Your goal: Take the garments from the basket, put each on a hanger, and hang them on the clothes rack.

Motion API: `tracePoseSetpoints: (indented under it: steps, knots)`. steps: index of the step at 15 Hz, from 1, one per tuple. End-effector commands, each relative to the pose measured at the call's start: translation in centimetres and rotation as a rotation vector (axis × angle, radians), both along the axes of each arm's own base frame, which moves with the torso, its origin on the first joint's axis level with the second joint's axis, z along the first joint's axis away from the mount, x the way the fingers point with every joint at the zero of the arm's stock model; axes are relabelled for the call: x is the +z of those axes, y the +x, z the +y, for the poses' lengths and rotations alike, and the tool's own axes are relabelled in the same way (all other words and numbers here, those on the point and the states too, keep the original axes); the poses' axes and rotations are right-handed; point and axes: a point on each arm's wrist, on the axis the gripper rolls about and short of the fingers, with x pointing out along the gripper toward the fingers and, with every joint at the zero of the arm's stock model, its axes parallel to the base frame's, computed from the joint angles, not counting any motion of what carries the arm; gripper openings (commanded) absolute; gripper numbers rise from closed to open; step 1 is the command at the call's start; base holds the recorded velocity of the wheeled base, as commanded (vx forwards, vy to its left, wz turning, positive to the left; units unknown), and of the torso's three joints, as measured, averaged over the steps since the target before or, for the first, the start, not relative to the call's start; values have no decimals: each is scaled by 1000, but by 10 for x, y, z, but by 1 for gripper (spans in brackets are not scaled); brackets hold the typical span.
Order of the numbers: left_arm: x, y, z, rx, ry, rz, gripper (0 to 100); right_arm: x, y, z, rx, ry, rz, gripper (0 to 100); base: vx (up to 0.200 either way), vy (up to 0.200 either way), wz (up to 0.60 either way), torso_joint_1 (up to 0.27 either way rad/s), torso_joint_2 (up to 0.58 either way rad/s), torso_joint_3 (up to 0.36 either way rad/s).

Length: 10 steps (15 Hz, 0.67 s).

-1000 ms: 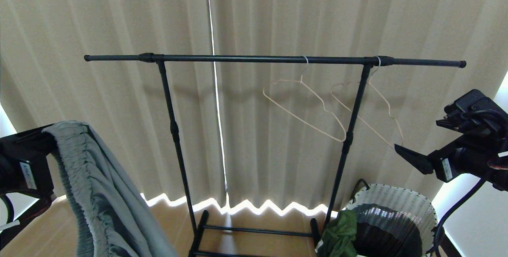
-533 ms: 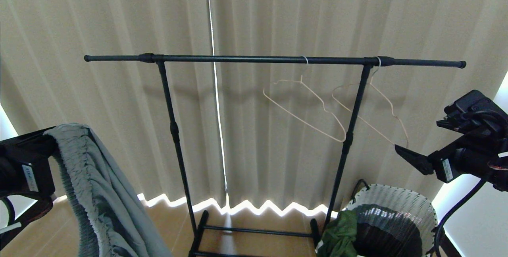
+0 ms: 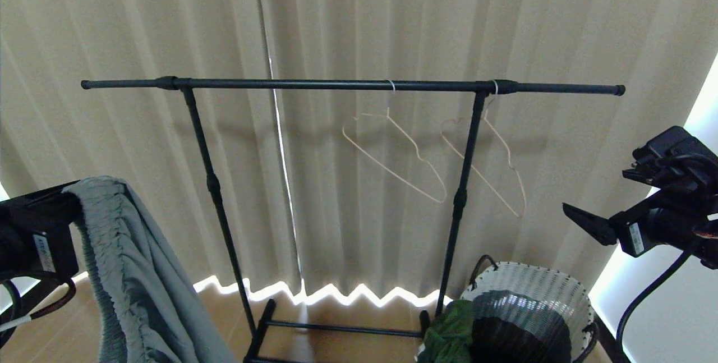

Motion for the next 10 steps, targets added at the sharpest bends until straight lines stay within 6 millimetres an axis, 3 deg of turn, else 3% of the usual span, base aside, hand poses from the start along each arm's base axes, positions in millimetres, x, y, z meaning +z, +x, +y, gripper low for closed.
tracePoseSetpoints:
  steps: [1, 8, 10]
  knots:
    - [0, 0, 0, 1, -1, 0, 0, 0, 0, 0, -1, 0, -2, 100, 0, 0, 0, 0, 0, 0]
    - [-1, 0, 0, -1, -11, 4, 0, 1, 1, 0, 1, 0, -2, 100, 0, 0, 0, 0, 0, 0]
    - [-1, 0, 0, -1, -12, 5, 0, 0, 1, 0, 1, 0, 3, 100, 200, 0, 0, -2, 2, 2]
